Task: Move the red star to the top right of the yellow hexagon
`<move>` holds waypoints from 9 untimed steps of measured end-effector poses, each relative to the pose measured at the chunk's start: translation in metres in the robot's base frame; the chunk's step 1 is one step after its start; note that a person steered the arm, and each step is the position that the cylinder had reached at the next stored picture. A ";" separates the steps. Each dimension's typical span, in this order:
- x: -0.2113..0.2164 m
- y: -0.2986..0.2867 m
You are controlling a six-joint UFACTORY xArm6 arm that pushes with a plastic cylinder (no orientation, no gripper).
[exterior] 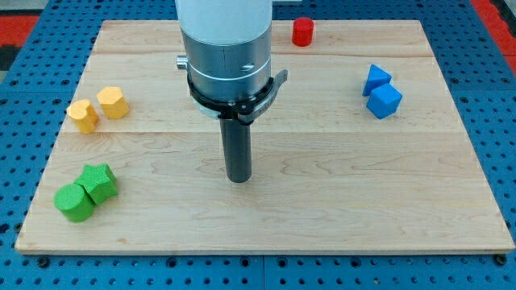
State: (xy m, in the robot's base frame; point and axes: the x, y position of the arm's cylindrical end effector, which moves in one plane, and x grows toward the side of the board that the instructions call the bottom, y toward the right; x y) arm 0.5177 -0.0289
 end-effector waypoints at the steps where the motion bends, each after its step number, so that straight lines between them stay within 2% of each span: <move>1: -0.001 0.000; 3: -0.012 0.004; 4: -0.069 0.019; 5: -0.148 0.048; 6: -0.199 0.085; 7: -0.233 0.149; 8: -0.272 0.184; 9: -0.293 0.184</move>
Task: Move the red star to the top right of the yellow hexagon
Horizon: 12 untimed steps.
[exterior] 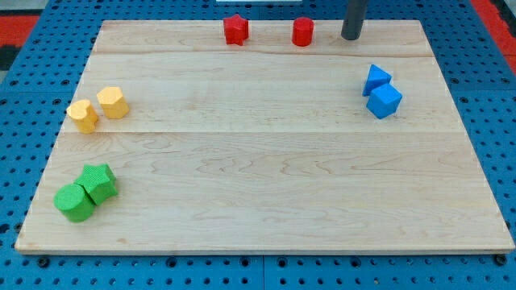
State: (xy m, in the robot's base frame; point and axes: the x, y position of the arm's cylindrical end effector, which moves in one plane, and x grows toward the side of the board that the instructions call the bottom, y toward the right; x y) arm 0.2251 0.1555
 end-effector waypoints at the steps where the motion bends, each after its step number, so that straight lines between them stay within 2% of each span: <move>1: -0.003 0.000; 6: -0.015 -0.011; 7: -0.033 -0.039; 9: -0.033 -0.068; 10: -0.030 -0.143; 11: -0.017 -0.192; 12: 0.000 -0.205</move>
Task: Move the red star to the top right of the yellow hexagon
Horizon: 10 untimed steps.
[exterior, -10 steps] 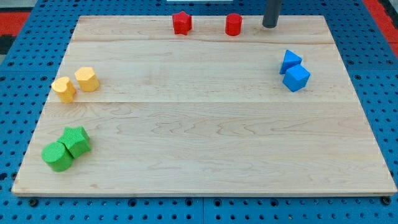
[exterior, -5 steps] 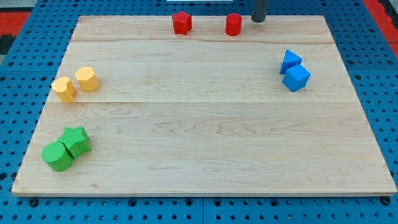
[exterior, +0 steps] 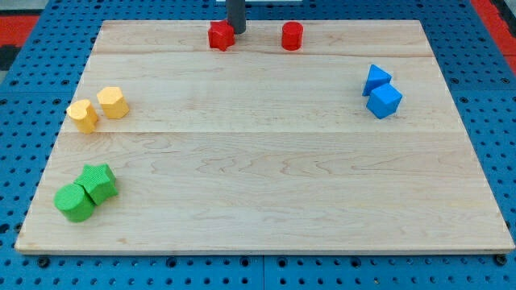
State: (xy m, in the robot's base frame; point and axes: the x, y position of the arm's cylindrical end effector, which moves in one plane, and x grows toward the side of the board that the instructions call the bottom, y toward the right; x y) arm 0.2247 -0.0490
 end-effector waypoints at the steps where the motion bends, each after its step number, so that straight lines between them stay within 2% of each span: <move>1: 0.000 -0.035; 2: 0.005 -0.060; 4: 0.093 -0.144; 5: 0.097 -0.129; 6: 0.088 -0.084; 8: 0.142 -0.089; 10: 0.152 -0.130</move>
